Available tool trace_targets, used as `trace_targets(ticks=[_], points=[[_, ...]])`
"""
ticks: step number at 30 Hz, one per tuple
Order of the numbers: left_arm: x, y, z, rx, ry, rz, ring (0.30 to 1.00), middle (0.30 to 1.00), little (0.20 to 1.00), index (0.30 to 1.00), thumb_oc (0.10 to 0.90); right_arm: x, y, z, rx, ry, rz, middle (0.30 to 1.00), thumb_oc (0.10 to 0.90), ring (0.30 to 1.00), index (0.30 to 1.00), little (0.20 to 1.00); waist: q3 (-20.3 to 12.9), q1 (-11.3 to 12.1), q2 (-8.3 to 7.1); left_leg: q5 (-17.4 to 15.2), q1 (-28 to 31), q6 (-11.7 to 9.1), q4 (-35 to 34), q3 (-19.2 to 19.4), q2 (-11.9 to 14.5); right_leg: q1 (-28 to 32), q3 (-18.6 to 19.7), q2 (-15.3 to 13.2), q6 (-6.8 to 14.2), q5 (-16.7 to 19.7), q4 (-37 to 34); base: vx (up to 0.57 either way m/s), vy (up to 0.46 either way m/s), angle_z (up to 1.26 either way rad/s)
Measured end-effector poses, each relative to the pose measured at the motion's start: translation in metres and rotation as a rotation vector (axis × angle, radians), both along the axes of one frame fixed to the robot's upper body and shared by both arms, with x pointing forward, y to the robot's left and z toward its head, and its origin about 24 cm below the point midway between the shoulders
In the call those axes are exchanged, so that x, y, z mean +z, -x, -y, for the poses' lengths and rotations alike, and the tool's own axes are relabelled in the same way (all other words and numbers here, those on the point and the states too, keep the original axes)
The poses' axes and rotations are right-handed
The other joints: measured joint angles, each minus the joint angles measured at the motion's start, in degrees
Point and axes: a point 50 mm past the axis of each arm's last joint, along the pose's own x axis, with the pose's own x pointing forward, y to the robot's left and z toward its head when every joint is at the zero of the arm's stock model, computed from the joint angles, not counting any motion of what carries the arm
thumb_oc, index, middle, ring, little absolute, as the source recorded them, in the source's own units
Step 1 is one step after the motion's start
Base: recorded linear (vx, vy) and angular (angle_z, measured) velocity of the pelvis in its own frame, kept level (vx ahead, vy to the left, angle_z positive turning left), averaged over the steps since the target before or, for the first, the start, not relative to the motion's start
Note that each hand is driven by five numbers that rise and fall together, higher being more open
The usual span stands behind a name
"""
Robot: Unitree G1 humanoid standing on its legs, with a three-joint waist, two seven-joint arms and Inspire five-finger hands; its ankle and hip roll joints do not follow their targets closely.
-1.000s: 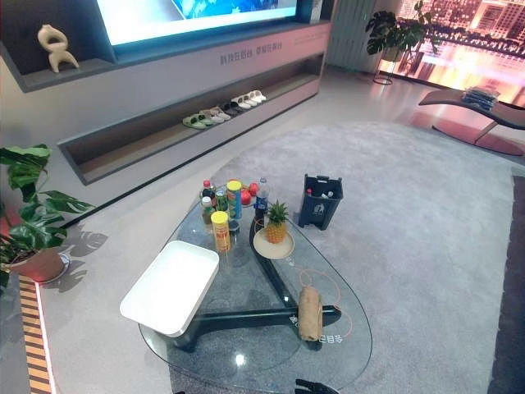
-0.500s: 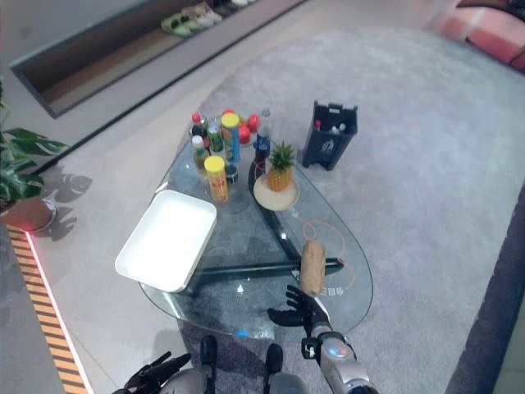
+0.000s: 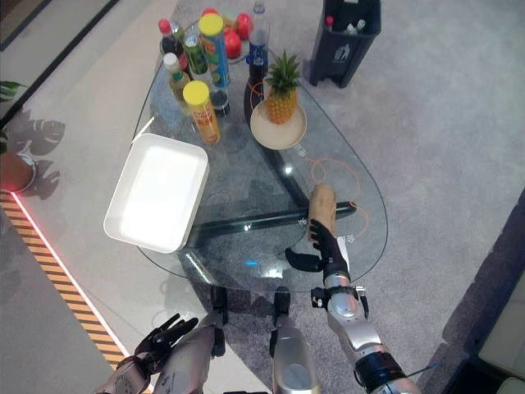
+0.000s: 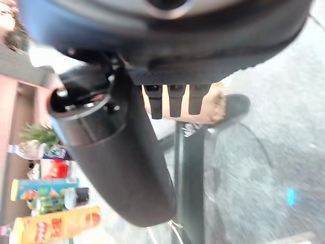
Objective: Wipe the table with a cloth and put it in the basket.
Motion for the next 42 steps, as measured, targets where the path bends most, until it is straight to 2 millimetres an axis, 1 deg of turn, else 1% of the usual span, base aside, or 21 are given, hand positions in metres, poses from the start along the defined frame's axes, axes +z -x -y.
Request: trace_targets(ticks=[2,3,5,8,12,16,18,25,28,37,42], points=[[0.001,-0.003,0.002,0.007,0.008,0.008,0.900,0.900,0.900,0.900,0.800,0.012,-0.005,-0.002,-0.028,0.019,0.058,0.900,0.800,0.900,0.900,0.900,0.36,0.04,0.09,0.18,-1.31,0.26,0.39,0.44,-0.25,-2.05,0.56,-0.38,0.20,-0.32,1.65,-0.01,0.054,-0.06],[0.002,-0.004,0.002,0.006,0.009,0.013,0.900,0.900,0.900,0.900,0.800,0.018,-0.007,-0.003,-0.042,0.029,0.085,0.900,0.800,0.900,0.900,0.900,0.78,0.06,0.12,0.13,-1.32,0.33,0.61,0.52,-0.37,-2.09,0.64,-0.52,0.27,-0.38,1.94,-0.01,0.047,-0.02],[0.003,-0.006,0.003,0.004,0.005,0.016,0.900,0.900,0.900,0.900,0.800,0.022,-0.007,-0.004,-0.069,0.042,0.115,0.900,0.800,0.900,0.900,0.900,0.85,0.14,0.07,0.14,-1.38,0.35,0.65,0.59,-0.52,-2.55,0.77,-0.71,0.33,-0.63,2.65,-0.01,0.049,-0.01],[0.005,-0.010,0.007,0.020,0.021,0.034,0.900,0.900,0.900,0.900,0.800,0.037,-0.007,-0.005,-0.119,0.052,0.191,0.900,0.800,0.900,0.900,0.900,0.95,0.04,0.02,0.35,-2.81,0.67,0.93,1.09,-0.72,-5.14,1.36,-1.01,0.42,-1.44,4.85,-0.02,0.043,-0.05],[0.010,-0.017,0.011,0.025,0.021,0.061,0.900,0.900,0.900,0.900,0.800,0.051,-0.009,0.003,-0.228,0.039,0.260,0.900,0.800,0.900,0.900,0.900,1.30,0.03,0.24,0.59,-5.72,0.99,1.70,1.32,-0.81,-8.81,2.02,-1.12,0.38,-1.70,6.93,0.00,0.036,-0.04],[0.013,-0.021,0.013,0.048,0.033,0.075,0.900,0.900,0.900,0.900,0.800,0.059,-0.011,0.006,-0.306,0.043,0.286,0.900,0.800,0.900,0.900,0.900,1.39,-0.05,0.44,0.95,-8.12,1.29,1.94,1.40,-0.97,-12.01,2.15,-1.38,0.31,-2.19,8.92,0.01,0.019,0.00],[0.015,-0.023,0.014,0.060,0.043,0.081,0.900,0.900,0.900,0.900,0.800,0.063,-0.014,0.005,-0.349,0.046,0.294,0.900,0.800,0.900,0.900,0.900,1.52,0.03,0.81,0.99,-10.17,1.33,2.89,1.38,-1.07,-14.39,2.20,-1.61,0.24,-2.64,10.46,0.00,0.000,0.00],[0.019,-0.029,0.016,0.059,0.051,0.110,0.900,0.900,0.900,0.900,0.800,0.078,-0.021,0.005,-0.450,0.061,0.336,0.900,0.800,0.900,0.900,0.900,1.62,0.15,0.95,1.10,-14.85,1.47,4.98,1.12,-1.77,-20.52,2.34,-2.63,-0.03,-4.39,15.98,0.01,0.024,0.05],[0.021,-0.030,0.017,0.049,0.039,0.127,0.900,0.900,0.900,0.900,0.800,0.084,-0.024,0.003,-0.461,0.062,0.347,0.900,0.800,0.900,0.900,0.900,1.62,0.20,0.99,1.10,-16.69,1.47,5.73,1.00,-2.01,-22.76,2.38,-3.01,-0.11,-5.08,17.78,0.02,0.027,0.06],[0.027,-0.037,0.021,0.049,0.036,0.160,0.900,0.900,0.900,0.900,0.800,0.093,-0.029,-0.004,-0.473,0.048,0.373,0.900,0.800,0.900,0.900,0.900,1.81,0.28,1.55,1.21,-22.23,1.55,7.89,0.56,-2.21,-28.53,2.39,-3.40,-0.44,-5.41,20.88,0.01,0.016,0.03],[0.029,-0.040,0.021,0.056,0.046,0.170,0.900,0.900,0.900,0.900,0.800,0.091,-0.030,-0.012,-0.490,0.014,0.365,0.900,0.800,0.900,0.900,0.900,1.84,0.32,1.63,1.28,-23.75,1.55,8.64,0.20,-2.15,-29.94,2.27,-3.35,-0.64,-5.64,21.72,0.01,-0.001,0.01]])
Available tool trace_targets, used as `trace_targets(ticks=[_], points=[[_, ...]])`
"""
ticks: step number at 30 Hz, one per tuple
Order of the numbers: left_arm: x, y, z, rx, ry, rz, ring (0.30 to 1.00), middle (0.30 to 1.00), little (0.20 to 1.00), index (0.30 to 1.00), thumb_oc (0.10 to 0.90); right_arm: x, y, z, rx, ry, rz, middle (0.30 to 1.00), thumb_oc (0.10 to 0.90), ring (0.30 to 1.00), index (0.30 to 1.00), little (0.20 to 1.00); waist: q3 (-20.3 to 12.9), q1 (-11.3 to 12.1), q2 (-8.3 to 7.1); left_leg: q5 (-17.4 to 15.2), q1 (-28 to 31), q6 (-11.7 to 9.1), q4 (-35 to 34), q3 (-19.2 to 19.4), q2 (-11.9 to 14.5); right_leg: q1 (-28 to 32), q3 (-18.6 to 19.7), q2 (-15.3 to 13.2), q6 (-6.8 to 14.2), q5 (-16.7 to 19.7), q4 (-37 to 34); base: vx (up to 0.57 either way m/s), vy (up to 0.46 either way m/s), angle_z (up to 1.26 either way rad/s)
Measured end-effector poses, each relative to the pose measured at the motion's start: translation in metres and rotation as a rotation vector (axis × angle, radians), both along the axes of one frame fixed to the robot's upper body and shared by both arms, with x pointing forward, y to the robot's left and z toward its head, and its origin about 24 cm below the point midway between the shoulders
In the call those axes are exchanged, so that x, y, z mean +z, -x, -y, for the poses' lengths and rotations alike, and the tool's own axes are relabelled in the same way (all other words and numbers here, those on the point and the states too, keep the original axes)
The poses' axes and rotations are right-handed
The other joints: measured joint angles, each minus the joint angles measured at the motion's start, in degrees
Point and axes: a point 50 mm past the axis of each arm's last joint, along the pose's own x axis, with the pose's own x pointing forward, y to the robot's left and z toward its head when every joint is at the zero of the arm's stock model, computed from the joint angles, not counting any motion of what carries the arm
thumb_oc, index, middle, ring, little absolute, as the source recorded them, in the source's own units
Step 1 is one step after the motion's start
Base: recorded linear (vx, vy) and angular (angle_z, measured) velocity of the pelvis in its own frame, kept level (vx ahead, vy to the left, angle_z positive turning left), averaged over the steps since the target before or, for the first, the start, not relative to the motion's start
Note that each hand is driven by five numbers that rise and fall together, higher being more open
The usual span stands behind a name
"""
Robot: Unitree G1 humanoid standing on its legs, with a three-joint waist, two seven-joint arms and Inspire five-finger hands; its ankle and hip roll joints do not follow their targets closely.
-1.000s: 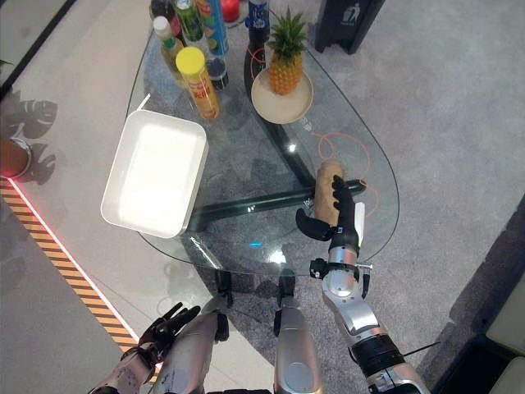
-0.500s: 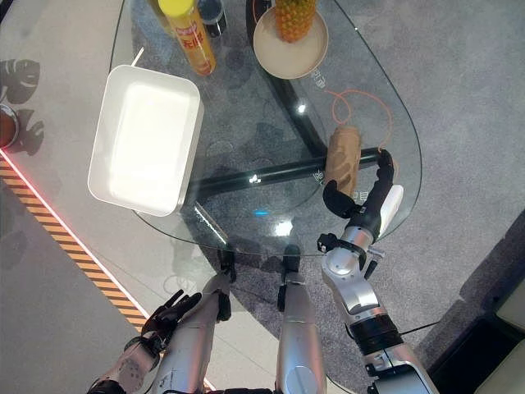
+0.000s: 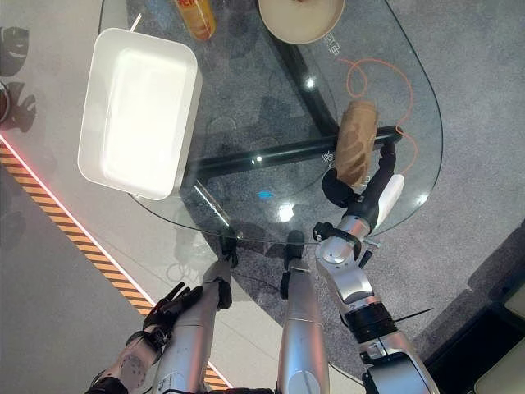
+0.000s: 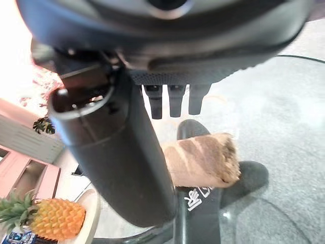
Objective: Wipe the table with a cloth and put it in the basket.
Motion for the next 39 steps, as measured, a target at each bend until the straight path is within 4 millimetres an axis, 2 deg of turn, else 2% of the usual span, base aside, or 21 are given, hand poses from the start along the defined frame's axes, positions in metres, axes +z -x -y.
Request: trace_targets(ticks=[9,15,21,29,34,39], points=[[0.007,-0.009,0.001,0.014,0.008,0.030,0.900,0.900,0.900,0.900,0.800,0.000,-0.007,-0.008,-0.006,-0.057,-0.016,0.900,0.800,0.900,0.900,0.900,0.00,0.16,0.00,-0.01,-3.09,-0.22,1.19,-0.51,-0.02,-2.73,-0.17,-0.02,-0.12,0.07,0.98,0.01,0.003,0.02],[0.009,-0.010,0.000,0.016,0.007,0.039,0.900,0.900,0.900,0.900,0.800,-0.002,-0.008,-0.006,-0.044,-0.063,-0.029,0.900,0.800,0.900,0.900,0.900,0.00,0.13,0.00,0.18,-4.26,-0.27,1.13,-0.67,-0.01,-3.85,-0.34,-0.01,-0.18,0.11,1.05,0.00,0.000,0.00],[0.013,-0.018,0.002,0.008,0.008,0.057,0.900,0.900,0.900,0.900,0.800,0.010,-0.016,-0.006,-0.057,-0.060,-0.001,0.900,0.800,0.900,0.900,0.900,0.00,0.72,0.01,0.64,-5.64,-0.14,1.13,-0.72,-0.03,-5.45,-0.33,-0.04,-0.22,0.10,1.52,0.00,0.000,0.00],[0.015,-0.021,0.004,-0.006,0.013,0.064,0.900,0.900,0.900,0.900,0.800,0.041,-0.032,-0.002,-0.100,-0.037,0.048,0.900,0.800,0.900,0.900,0.900,0.00,1.62,0.03,0.85,-6.75,-0.58,1.15,-1.19,-0.02,-6.61,-0.66,-0.06,-0.48,-0.01,2.14,0.01,-0.001,0.01],[0.019,-0.027,0.008,-0.027,0.015,0.077,0.900,0.900,0.900,0.900,0.800,0.041,-0.037,0.010,-0.151,0.006,-0.007,0.900,0.800,0.900,0.900,0.900,0.03,3.00,0.10,1.14,-7.45,-0.39,1.25,-1.38,-0.08,-7.45,-0.81,-0.18,-0.67,-0.15,2.75,0.00,0.004,0.01],[0.019,-0.027,0.008,-0.027,0.015,0.077,0.900,0.900,0.900,0.900,0.800,0.040,-0.039,0.011,-0.155,-0.012,-0.029,0.900,0.800,0.900,0.900,0.900,0.03,3.06,0.11,1.20,-7.52,-0.49,1.34,-2.07,-0.26,-7.47,-1.40,-0.46,-0.86,-0.50,3.39,0.01,0.013,0.05]])
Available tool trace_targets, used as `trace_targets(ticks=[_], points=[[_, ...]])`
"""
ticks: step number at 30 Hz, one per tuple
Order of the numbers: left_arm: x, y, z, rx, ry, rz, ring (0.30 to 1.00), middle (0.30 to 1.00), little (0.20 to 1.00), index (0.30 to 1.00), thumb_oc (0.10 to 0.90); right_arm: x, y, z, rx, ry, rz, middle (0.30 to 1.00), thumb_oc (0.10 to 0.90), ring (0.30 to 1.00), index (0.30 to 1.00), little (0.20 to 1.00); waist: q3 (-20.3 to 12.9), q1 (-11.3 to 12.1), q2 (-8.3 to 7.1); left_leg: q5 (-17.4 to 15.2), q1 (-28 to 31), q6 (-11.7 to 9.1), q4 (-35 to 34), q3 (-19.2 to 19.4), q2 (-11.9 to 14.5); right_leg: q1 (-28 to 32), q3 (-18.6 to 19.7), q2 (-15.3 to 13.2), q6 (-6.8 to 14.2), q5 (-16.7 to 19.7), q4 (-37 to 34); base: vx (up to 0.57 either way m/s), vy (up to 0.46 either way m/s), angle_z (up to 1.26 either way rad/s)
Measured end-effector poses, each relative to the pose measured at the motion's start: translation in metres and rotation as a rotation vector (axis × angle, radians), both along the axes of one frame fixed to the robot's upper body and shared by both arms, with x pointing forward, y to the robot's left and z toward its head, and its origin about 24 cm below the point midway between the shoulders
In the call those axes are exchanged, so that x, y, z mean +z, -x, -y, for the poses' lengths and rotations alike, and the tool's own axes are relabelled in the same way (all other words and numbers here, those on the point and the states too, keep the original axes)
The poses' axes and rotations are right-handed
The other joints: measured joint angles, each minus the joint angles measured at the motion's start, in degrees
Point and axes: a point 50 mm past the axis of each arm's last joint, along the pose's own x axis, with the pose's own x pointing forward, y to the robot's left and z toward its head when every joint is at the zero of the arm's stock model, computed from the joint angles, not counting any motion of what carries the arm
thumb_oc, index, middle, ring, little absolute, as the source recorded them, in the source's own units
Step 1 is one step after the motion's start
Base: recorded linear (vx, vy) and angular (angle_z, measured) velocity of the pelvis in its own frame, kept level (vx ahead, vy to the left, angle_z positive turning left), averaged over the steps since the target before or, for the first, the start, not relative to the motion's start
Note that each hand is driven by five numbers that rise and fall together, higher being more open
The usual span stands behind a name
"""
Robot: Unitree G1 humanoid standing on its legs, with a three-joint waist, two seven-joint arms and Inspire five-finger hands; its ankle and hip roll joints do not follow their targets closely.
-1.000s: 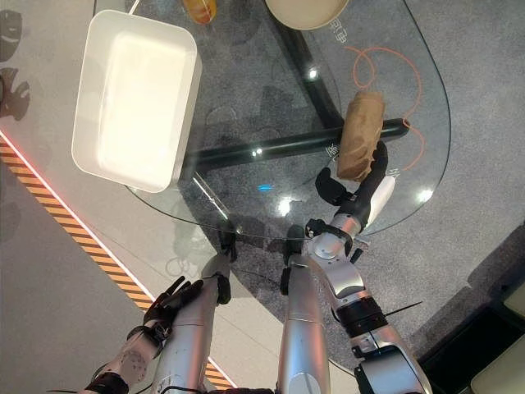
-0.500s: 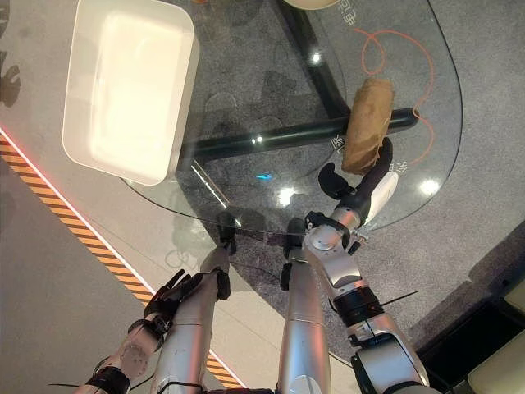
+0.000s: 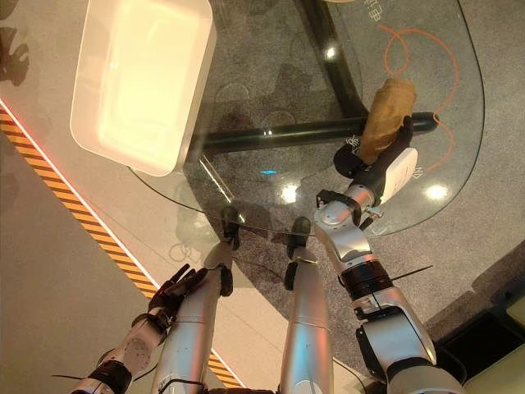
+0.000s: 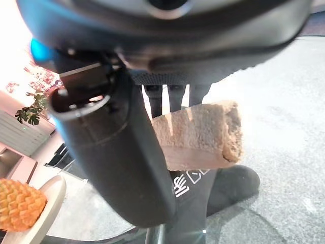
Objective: Wipe the table with a cloth and put it in the basket.
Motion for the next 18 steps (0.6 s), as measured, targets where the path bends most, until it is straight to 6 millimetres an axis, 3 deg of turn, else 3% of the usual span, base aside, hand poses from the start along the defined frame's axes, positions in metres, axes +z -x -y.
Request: trace_targets(ticks=[11,12,14,16,18], points=[[0.002,-0.003,0.000,0.021,0.036,0.013,0.900,0.900,0.900,0.900,0.800,-0.004,-0.005,0.007,-0.028,-0.037,-0.055,0.900,0.800,0.900,0.900,0.900,-0.04,0.27,0.15,0.16,-2.08,-0.07,0.84,-0.23,0.02,-1.85,-0.14,-0.04,-0.09,-0.02,0.64,0.00,0.000,0.00],[0.003,-0.003,0.000,0.023,0.039,0.014,0.900,0.900,0.900,0.900,0.800,-0.004,-0.006,0.007,-0.029,-0.039,-0.060,0.825,0.712,0.825,0.825,0.812,-0.04,0.26,0.15,0.17,-2.08,-0.08,0.84,-0.25,0.02,-1.85,-0.15,-0.03,-0.10,-0.02,0.64,0.00,0.000,0.00],[0.003,-0.003,0.000,0.023,0.039,0.013,0.900,0.900,0.900,0.900,0.800,-0.004,-0.007,0.008,-0.032,-0.048,-0.067,0.825,0.712,0.825,0.825,0.812,-0.04,0.26,0.15,0.21,-2.08,-0.12,0.84,-0.34,0.02,-1.85,-0.20,-0.03,-0.10,-0.02,0.68,0.00,0.000,0.00],[0.003,-0.003,0.000,0.023,0.040,0.014,0.900,0.900,0.900,0.900,0.800,-0.003,-0.007,0.011,-0.044,-0.049,-0.067,0.900,0.800,0.900,0.900,0.900,-0.04,0.25,0.15,0.27,-2.08,-0.15,0.84,-0.41,0.02,-1.84,-0.26,-0.03,-0.12,-0.02,0.75,0.00,0.000,0.00],[0.003,-0.003,0.000,0.023,0.040,0.014,0.900,0.900,0.900,0.900,0.800,-0.004,-0.007,0.014,-0.050,-0.059,-0.074,0.900,0.800,0.900,0.900,0.900,-0.04,0.23,0.15,0.26,-2.08,-0.29,0.82,-0.53,0.02,-1.84,-0.31,-0.03,-0.15,-0.02,0.79,0.00,0.000,0.00]])
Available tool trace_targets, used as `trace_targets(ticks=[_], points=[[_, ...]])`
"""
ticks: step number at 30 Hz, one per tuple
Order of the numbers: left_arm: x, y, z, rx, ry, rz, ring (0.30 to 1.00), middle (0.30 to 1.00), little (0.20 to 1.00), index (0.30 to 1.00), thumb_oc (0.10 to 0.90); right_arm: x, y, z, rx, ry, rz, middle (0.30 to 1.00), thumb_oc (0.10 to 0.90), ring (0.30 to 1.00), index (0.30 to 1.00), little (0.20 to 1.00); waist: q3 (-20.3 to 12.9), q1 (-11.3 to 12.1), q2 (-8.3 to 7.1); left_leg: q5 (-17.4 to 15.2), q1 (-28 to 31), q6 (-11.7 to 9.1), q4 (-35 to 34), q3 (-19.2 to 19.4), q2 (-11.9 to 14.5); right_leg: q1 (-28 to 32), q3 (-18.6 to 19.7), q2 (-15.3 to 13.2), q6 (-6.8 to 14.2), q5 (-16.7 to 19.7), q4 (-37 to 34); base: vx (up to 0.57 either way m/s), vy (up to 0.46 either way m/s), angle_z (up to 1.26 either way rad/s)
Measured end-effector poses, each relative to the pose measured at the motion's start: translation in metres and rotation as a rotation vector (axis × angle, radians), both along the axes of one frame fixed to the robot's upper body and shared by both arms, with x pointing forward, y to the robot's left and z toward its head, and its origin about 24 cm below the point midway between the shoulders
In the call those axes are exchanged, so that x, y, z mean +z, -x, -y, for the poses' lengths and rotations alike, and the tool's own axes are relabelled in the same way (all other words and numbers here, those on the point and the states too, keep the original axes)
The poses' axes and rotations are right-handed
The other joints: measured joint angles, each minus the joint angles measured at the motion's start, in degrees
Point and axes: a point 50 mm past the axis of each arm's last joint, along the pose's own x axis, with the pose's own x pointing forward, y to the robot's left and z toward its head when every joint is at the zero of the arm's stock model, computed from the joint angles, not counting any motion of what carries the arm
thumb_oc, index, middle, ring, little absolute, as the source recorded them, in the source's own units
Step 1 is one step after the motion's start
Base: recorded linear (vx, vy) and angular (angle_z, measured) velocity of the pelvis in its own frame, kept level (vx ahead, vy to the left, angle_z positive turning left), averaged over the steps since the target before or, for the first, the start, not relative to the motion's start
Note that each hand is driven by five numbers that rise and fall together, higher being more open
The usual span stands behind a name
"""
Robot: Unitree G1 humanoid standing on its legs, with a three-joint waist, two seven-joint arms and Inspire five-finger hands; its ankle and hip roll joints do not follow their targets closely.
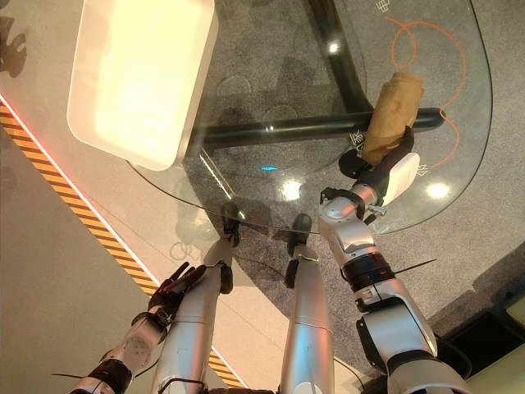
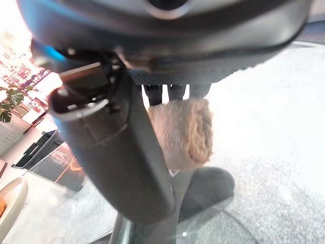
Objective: Wipe the table with a cloth and put it in the basket.
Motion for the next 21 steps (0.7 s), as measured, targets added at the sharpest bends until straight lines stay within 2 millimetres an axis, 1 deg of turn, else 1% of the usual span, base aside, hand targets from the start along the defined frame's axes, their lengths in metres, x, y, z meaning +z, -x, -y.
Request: trace_targets(ticks=[3,10,11,12,13,14,18,21], points=[[0.000,0.000,0.000,0.000,0.000,0.000,0.900,0.900,0.900,0.900,0.800,-0.002,0.000,0.001,-0.008,-0.017,-0.005,0.900,0.800,0.900,0.900,0.900,0.00,0.03,0.00,0.00,0.00,-0.18,-0.02,-0.14,0.00,0.00,-0.10,0.00,-0.07,-0.04,0.13,0.00,-0.009,0.01],[0.000,0.000,0.000,0.003,0.000,0.002,0.900,0.900,0.900,0.900,0.800,-0.001,-0.001,0.004,-0.023,-0.092,0.051,0.900,0.800,0.900,0.900,0.900,0.00,0.06,-0.01,0.12,-0.14,-0.34,-0.04,-0.64,-0.01,-0.07,-0.36,0.02,-0.42,-0.25,0.19,0.00,-0.006,0.01],[0.000,0.000,0.000,0.004,0.000,0.003,0.900,0.900,0.900,0.900,0.800,0.000,-0.001,0.004,-0.025,-0.103,0.060,0.811,0.696,0.811,0.811,0.796,0.00,0.05,-0.01,0.12,-0.19,-0.34,-0.03,-0.69,-0.01,-0.08,-0.41,0.02,-0.47,-0.28,0.19,0.00,0.000,0.00],[0.000,0.000,0.000,0.004,0.000,0.003,0.900,0.900,0.900,0.900,0.800,0.000,-0.001,0.005,-0.029,-0.114,0.069,0.686,0.550,0.686,0.686,0.650,0.00,0.05,-0.01,0.12,-0.25,-0.34,0.04,-0.75,-0.01,-0.08,-0.46,0.01,-0.47,-0.27,0.24,0.00,0.000,0.00],[0.000,0.000,0.000,0.004,-0.001,0.003,0.900,0.900,0.900,0.900,0.800,0.001,-0.001,0.006,-0.041,-0.131,0.080,0.385,0.199,0.385,0.385,0.299,0.00,0.06,-0.01,0.12,-0.38,-0.34,0.16,-0.86,-0.02,-0.10,-0.57,0.01,-0.45,-0.26,0.23,0.00,-0.008,0.03],[0.000,0.000,-0.001,0.005,-0.002,0.004,0.900,0.900,0.900,0.900,0.800,0.001,-0.001,0.008,-0.050,-0.137,0.086,0.300,0.100,0.300,0.300,0.200,-0.01,0.02,-0.01,0.12,-0.51,-0.34,0.26,-0.93,-0.02,-0.11,-0.71,-0.01,-0.44,-0.25,0.21,0.00,-0.009,0.05],[0.002,-0.002,-0.001,0.003,-0.002,0.013,0.900,0.900,0.900,0.900,0.800,0.002,-0.001,0.020,-0.094,-0.155,0.084,0.300,0.100,0.300,0.300,0.200,-0.01,0.01,-0.01,0.11,-0.98,-0.34,0.74,-1.14,-0.02,-0.17,-1.12,-0.11,-0.48,-0.23,0.31,0.00,-0.003,0.03],[0.003,-0.002,0.000,0.003,-0.001,0.015,0.900,0.900,0.900,0.900,0.800,0.006,-0.003,0.026,-0.094,-0.184,0.085,0.300,0.100,0.300,0.300,0.200,-0.01,0.04,-0.01,0.11,-1.30,-0.35,0.81,-1.14,0.00,-0.68,-1.03,-0.10,-0.55,-0.21,0.66,0.00,0.000,0.00]])
